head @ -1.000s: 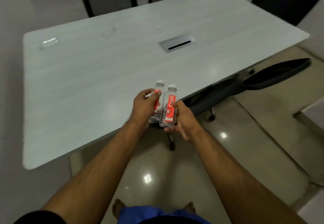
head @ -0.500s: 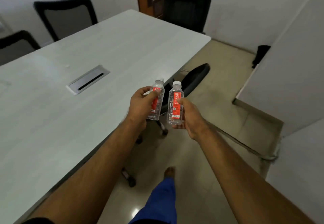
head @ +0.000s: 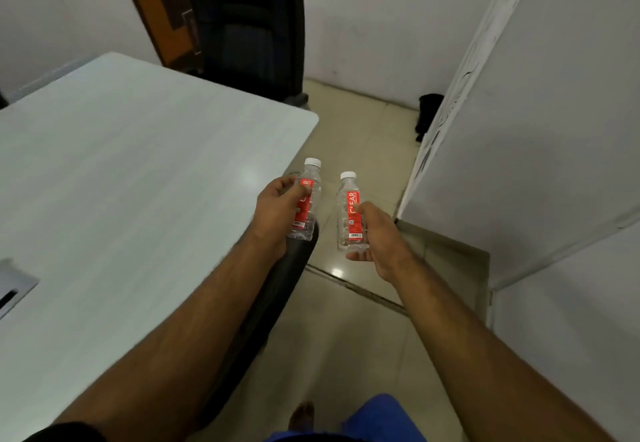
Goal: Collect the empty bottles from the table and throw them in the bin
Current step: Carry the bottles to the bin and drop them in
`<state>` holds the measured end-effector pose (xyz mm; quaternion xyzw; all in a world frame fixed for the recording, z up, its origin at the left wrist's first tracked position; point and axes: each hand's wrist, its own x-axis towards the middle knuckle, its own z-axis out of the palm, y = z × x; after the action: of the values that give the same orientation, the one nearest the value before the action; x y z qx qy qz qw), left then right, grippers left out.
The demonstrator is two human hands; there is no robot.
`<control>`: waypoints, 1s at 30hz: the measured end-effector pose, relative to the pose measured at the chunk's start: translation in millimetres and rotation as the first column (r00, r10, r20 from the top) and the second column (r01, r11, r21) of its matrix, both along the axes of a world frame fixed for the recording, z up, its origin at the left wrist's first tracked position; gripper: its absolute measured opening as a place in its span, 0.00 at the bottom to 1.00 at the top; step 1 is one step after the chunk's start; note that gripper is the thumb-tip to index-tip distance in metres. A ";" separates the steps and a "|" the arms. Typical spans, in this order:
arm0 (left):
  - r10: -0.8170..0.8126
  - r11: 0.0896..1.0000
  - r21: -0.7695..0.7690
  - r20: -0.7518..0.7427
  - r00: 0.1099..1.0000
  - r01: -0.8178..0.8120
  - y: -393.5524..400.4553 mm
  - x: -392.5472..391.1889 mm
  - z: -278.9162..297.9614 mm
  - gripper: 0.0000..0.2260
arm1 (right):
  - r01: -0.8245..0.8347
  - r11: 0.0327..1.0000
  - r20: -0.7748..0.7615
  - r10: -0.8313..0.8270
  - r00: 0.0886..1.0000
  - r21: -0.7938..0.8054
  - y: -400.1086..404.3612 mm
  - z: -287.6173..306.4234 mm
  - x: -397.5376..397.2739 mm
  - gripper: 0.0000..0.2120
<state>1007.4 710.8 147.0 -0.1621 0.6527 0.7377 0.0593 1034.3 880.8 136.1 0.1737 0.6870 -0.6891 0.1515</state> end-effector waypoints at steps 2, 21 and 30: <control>-0.027 0.999 -0.033 -0.008 1.000 0.027 22.0 -57.6 -6.7 0.14 | 0.017 1.000 0.006 -0.017 1.000 0.010 23.0 -7.7 -53.5 0.10; -0.070 0.987 -0.139 0.036 0.997 0.074 195.2 -574.9 -44.5 0.15 | 0.110 0.994 -0.022 -0.109 0.994 0.026 199.6 -29.8 -569.5 0.07; -0.302 0.947 -0.079 0.119 0.946 0.312 252.6 -880.1 -72.8 0.16 | 0.287 0.957 0.045 -0.289 0.956 0.053 243.2 -67.7 -844.5 0.12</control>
<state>127.3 963.4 74.2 -0.0998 0.7009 0.6774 0.1999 189.8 1124.0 68.5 0.2930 0.6658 -0.6833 0.0633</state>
